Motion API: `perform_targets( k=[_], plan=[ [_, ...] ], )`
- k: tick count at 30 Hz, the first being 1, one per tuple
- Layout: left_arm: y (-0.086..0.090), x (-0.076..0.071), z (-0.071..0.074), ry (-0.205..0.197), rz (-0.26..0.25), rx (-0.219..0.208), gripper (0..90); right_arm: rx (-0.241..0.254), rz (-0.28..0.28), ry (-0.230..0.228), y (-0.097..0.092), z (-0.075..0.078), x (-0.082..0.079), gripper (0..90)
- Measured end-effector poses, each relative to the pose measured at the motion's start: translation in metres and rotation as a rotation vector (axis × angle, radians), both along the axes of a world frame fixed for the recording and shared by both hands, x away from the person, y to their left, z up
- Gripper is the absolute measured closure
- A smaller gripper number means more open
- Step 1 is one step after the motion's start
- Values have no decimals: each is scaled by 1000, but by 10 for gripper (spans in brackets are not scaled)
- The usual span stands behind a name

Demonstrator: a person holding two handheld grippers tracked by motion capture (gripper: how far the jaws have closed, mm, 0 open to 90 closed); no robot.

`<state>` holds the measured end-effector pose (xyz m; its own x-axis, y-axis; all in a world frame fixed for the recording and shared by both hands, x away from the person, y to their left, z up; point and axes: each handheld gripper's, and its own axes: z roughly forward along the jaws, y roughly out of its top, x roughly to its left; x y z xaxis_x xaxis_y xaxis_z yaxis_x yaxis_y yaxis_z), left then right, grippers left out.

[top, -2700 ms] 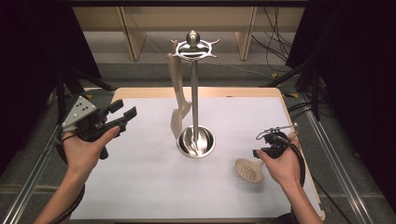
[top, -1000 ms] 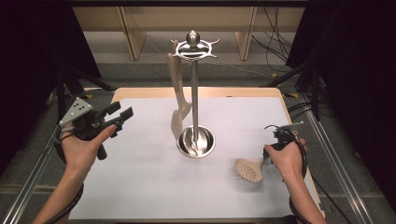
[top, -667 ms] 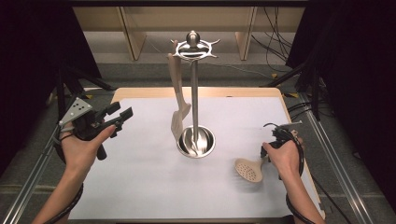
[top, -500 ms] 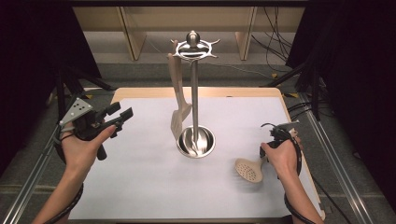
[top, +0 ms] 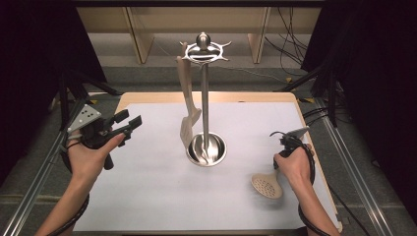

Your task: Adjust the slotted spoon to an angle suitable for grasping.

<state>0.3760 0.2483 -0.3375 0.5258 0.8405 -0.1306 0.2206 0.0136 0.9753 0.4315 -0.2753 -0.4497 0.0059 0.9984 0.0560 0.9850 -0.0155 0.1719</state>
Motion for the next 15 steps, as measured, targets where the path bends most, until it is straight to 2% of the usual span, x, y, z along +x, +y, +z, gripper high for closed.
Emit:
perform_targets(
  k=[1,2,3,4,6,9,10,11,12,13,15],
  plan=[
    [0,0,0,-1,-1,-1,429,32,-90,24,9,1,-2,650],
    [-1,0,-1,1,-2,2,428,46,-96,66,11,4,-1,673],
    [-1,0,-1,1,-2,1,428,26,-19,58,8,3,0,698],
    [-1,0,-1,3,-2,2,429,18,3,46,8,2,-1,715],
    [-1,1,-1,4,-3,3,428,24,21,60,11,3,-2,755],
    [-1,1,-2,4,-5,7,424,69,12,70,20,4,-2,795],
    [-1,1,-2,3,-6,10,423,57,37,66,21,3,-3,795],
    [-1,1,-3,4,-7,10,423,56,27,75,24,4,-3,795],
    [-1,1,-3,5,-8,10,423,41,57,67,23,3,-4,794],
    [-1,1,-3,6,-9,12,423,33,56,80,24,4,-4,793],
    [-2,1,-3,7,-9,12,423,39,34,75,25,4,-3,776]
  ],
)
